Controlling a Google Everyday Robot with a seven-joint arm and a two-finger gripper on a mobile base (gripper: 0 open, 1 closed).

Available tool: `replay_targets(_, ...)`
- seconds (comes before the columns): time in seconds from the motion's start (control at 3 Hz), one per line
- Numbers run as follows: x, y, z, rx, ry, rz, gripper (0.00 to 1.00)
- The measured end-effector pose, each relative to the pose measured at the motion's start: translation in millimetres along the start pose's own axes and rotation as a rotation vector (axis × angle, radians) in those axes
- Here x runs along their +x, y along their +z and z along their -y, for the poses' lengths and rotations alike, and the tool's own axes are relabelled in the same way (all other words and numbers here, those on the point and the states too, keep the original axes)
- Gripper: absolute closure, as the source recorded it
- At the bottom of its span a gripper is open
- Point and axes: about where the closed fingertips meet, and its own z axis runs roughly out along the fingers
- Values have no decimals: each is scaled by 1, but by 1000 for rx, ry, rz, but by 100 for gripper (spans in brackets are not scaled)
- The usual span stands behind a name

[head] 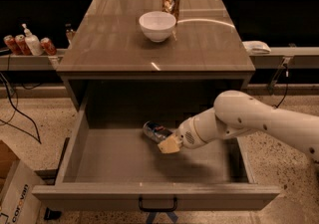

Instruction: Place redbull can into top drawer

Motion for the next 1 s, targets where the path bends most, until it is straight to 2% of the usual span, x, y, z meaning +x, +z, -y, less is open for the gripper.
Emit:
replay_targets(0.33,11,7,7,48,64,-38,59)
replay_targets(1.0,12,10,6,50,84,-46,11)
